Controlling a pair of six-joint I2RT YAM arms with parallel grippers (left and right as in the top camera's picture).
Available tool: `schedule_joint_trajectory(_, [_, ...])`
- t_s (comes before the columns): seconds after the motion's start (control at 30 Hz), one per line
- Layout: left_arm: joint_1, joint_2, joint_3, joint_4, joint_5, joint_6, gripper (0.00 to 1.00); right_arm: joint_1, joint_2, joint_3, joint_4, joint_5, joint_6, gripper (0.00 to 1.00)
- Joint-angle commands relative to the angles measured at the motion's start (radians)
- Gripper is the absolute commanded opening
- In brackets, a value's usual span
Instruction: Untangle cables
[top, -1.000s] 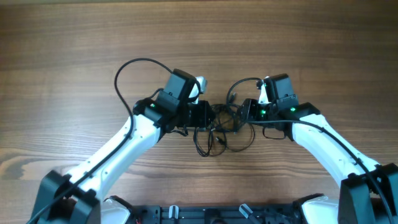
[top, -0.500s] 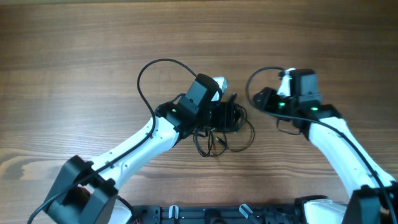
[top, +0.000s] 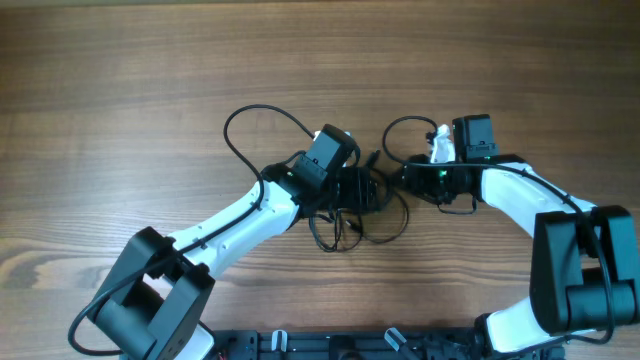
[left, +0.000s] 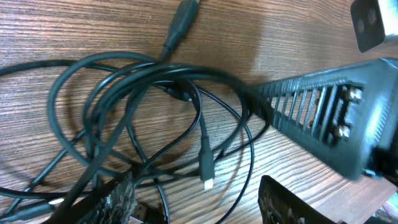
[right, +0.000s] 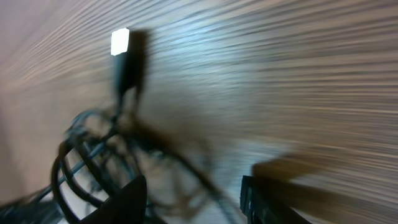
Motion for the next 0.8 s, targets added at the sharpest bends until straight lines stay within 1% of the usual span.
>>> schedule_joint_trajectory(0.0, [-0.005, 0.008, -0.003, -0.004, -0.017, -0.006, 0.66, 0.01, 0.017, 0.008, 0.014, -0.208, -0.092, 0.51])
schedule_joint_trajectory(0.07, [-0.005, 0.008, -0.003, -0.004, -0.017, -0.006, 0.66, 0.01, 0.017, 0.008, 0.027, -0.321, -0.138, 0.51])
schedule_joint_trajectory(0.1, [-0.005, 0.008, -0.003, -0.004, -0.017, -0.006, 0.67, 0.01, 0.017, 0.008, 0.035, -0.36, -0.138, 0.51])
schedule_joint_trajectory(0.2, [-0.005, 0.008, -0.003, -0.003, -0.012, -0.006, 0.69, 0.013, 0.017, 0.008, 0.035, -0.37, -0.138, 0.51])
schedule_joint_trajectory(0.27, [-0.005, 0.008, -0.003, 0.011, 0.023, -0.006, 0.7, 0.023, 0.017, 0.008, 0.035, -0.369, -0.139, 0.51])
schedule_joint_trajectory(0.43, [0.002, 0.007, -0.003, 0.074, 0.15, -0.006, 0.54, 0.039, 0.017, 0.008, 0.036, -0.369, -0.139, 0.51])
schedule_joint_trajectory(0.47, [0.003, 0.007, -0.003, 0.072, 0.166, -0.005, 0.47, 0.039, 0.017, 0.008, 0.036, -0.368, -0.139, 0.51])
schedule_joint_trajectory(0.5, [0.005, 0.007, -0.003, 0.066, 0.188, 0.006, 0.35, 0.039, 0.017, 0.008, 0.036, -0.36, -0.138, 0.51])
schedule_joint_trajectory(0.53, [0.006, 0.007, -0.003, 0.056, 0.206, 0.051, 0.24, 0.039, 0.017, 0.008, 0.036, -0.353, -0.138, 0.51])
schedule_joint_trajectory(0.57, [0.007, 0.007, -0.003, 0.034, 0.201, 0.081, 0.21, 0.039, 0.017, 0.008, 0.036, -0.349, -0.138, 0.51])
schedule_joint_trajectory(0.63, [0.015, 0.007, -0.003, -0.014, 0.15, 0.081, 0.22, 0.039, 0.017, 0.008, 0.036, -0.349, -0.138, 0.51])
schedule_joint_trajectory(0.73, [0.033, 0.007, -0.003, -0.019, 0.149, 0.081, 0.24, 0.039, 0.017, 0.008, 0.036, -0.349, -0.138, 0.51])
schedule_joint_trajectory(0.77, [0.036, 0.007, -0.003, -0.024, 0.15, 0.081, 0.29, 0.039, 0.017, 0.008, 0.036, -0.349, -0.138, 0.51])
